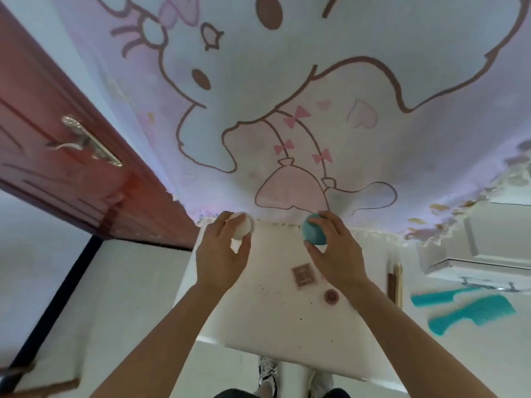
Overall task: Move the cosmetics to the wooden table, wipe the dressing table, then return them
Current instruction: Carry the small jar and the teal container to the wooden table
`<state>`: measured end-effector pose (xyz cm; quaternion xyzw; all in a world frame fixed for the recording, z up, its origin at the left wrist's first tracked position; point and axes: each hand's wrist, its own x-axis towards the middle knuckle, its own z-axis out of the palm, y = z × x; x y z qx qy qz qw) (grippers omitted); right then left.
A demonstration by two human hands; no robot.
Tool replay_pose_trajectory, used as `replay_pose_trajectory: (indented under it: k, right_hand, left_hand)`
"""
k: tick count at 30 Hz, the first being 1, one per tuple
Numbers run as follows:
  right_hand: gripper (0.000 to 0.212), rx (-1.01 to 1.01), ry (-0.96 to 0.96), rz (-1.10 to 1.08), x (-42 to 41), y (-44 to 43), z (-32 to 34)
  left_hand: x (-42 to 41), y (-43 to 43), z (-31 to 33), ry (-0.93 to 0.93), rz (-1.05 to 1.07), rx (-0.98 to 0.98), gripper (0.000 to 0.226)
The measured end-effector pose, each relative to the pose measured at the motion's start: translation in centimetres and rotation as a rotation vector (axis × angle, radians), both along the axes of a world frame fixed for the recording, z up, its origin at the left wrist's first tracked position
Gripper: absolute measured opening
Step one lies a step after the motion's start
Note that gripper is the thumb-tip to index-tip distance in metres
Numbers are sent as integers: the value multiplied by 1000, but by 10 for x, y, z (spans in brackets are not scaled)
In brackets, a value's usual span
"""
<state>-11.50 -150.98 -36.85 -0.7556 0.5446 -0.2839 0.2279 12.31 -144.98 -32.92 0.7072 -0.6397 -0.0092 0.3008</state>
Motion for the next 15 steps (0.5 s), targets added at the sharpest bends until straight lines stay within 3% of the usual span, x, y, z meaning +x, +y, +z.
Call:
replay_pose_trajectory:
  k: [8, 15]
  right_hand:
    - [50, -144, -154, 392, 148, 46, 47]
    - [51, -234, -304, 729, 321, 140, 92]
  left_hand:
    - [93, 127, 64, -61, 404, -199, 32]
    - [202, 288, 101, -169, 750, -275, 35]
